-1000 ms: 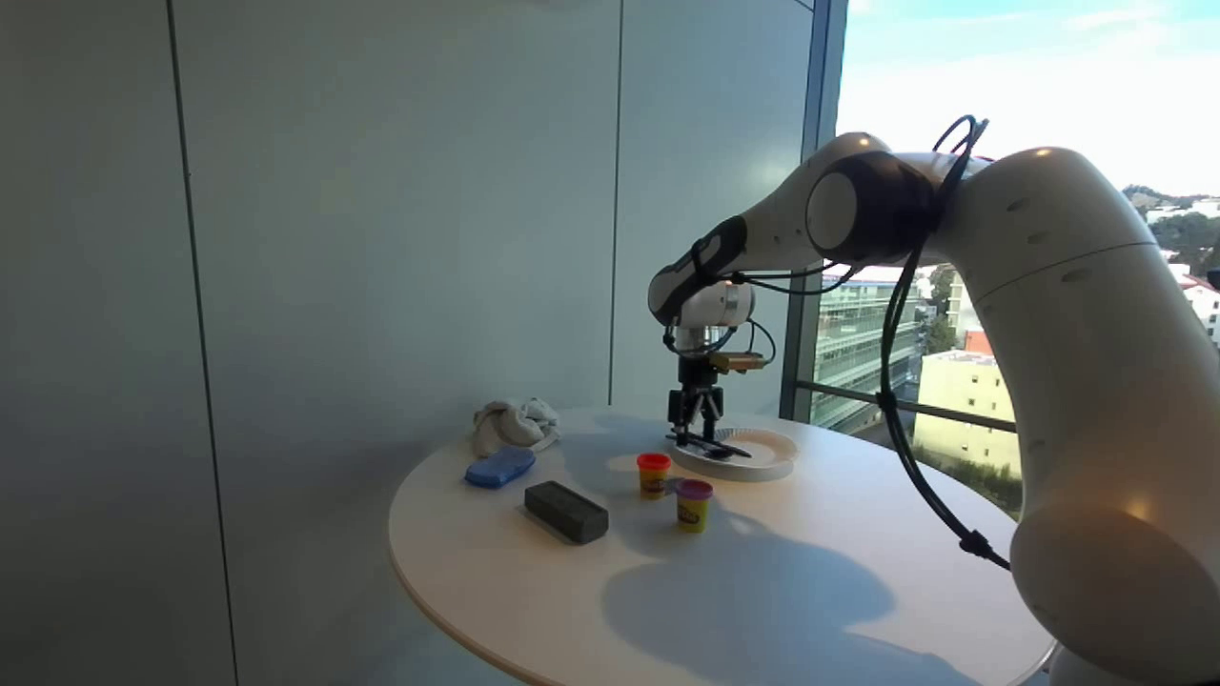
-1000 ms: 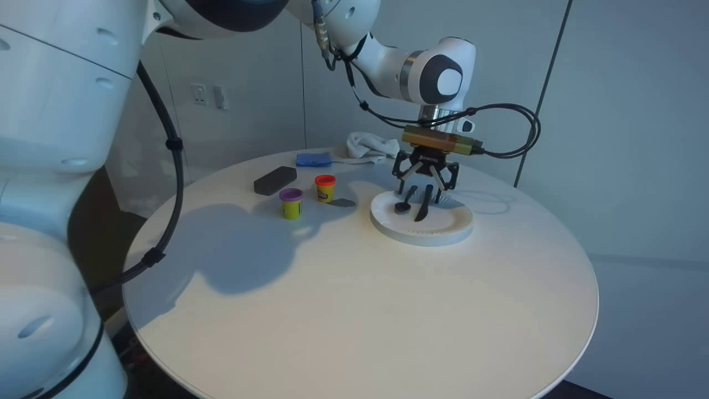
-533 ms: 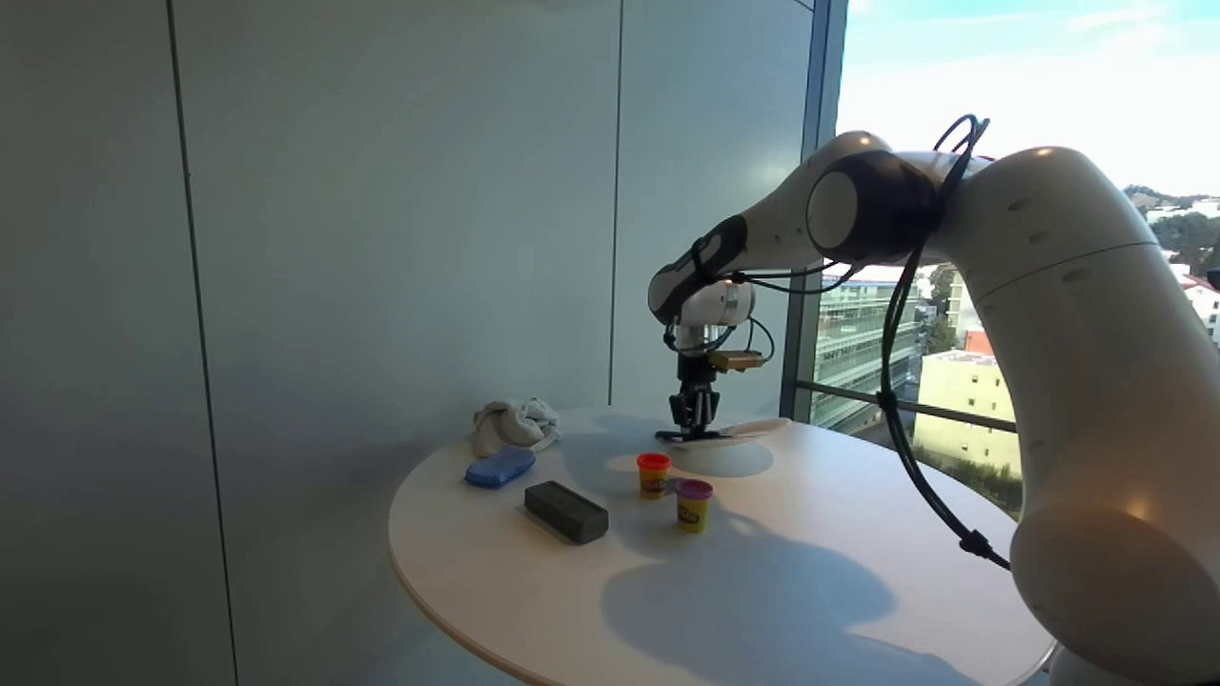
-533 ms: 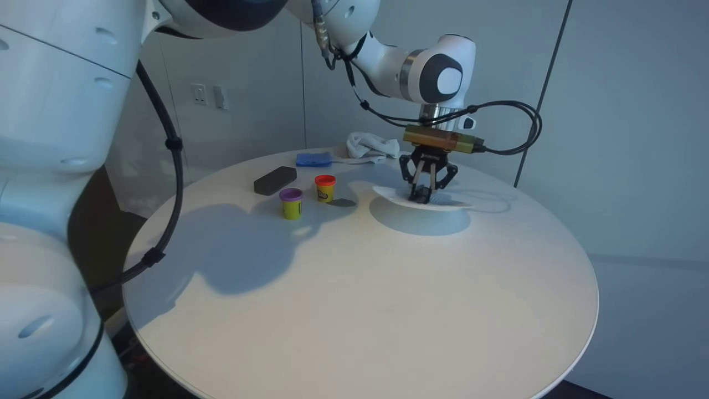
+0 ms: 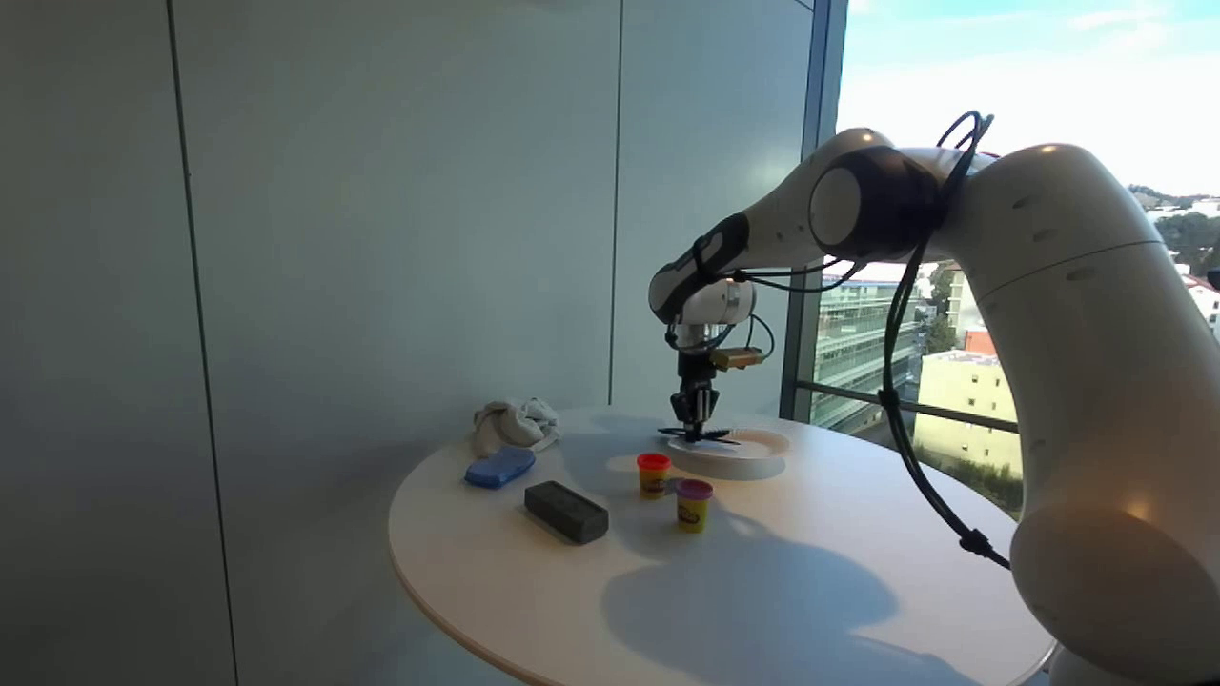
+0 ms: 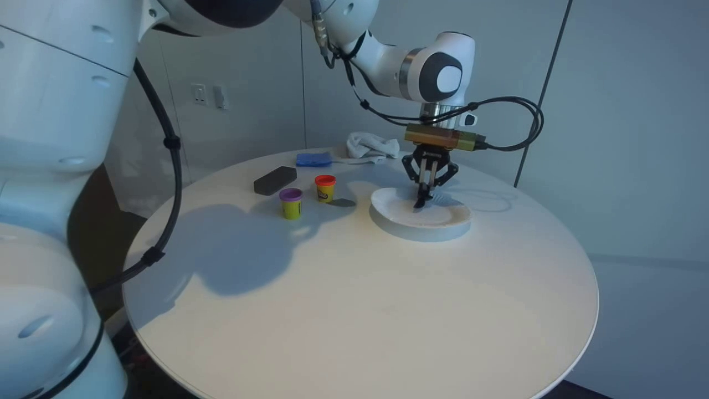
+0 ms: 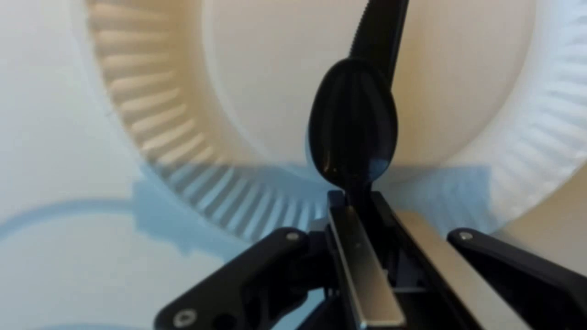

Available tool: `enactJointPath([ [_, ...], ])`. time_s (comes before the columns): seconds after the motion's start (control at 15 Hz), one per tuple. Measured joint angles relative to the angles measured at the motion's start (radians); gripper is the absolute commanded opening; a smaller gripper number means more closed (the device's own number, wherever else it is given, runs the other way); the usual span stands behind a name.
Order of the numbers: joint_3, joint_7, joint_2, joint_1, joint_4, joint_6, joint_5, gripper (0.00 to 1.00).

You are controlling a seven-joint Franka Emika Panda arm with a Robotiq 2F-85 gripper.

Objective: Take all the things off of the plate

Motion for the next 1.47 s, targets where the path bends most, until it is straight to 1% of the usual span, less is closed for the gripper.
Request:
enactJointPath([
  [0.47,-0.010,0.006,-0.113,0.000,-0.083,0.089,-0.065,0.06],
  [0.67,0.002,-0.073,-0.174,0.001,-0.114,0.140,-0.066,0.06],
  [0.87,0.018,-0.175,-0.207,0.016,-0.114,0.145,-0.068,0.06],
  [1.33,0.063,-0.369,-0.233,0.111,-0.117,0.136,-0.127,0.06],
  [1.47,0.075,-0.417,-0.241,0.140,-0.123,0.109,-0.160,0.06],
])
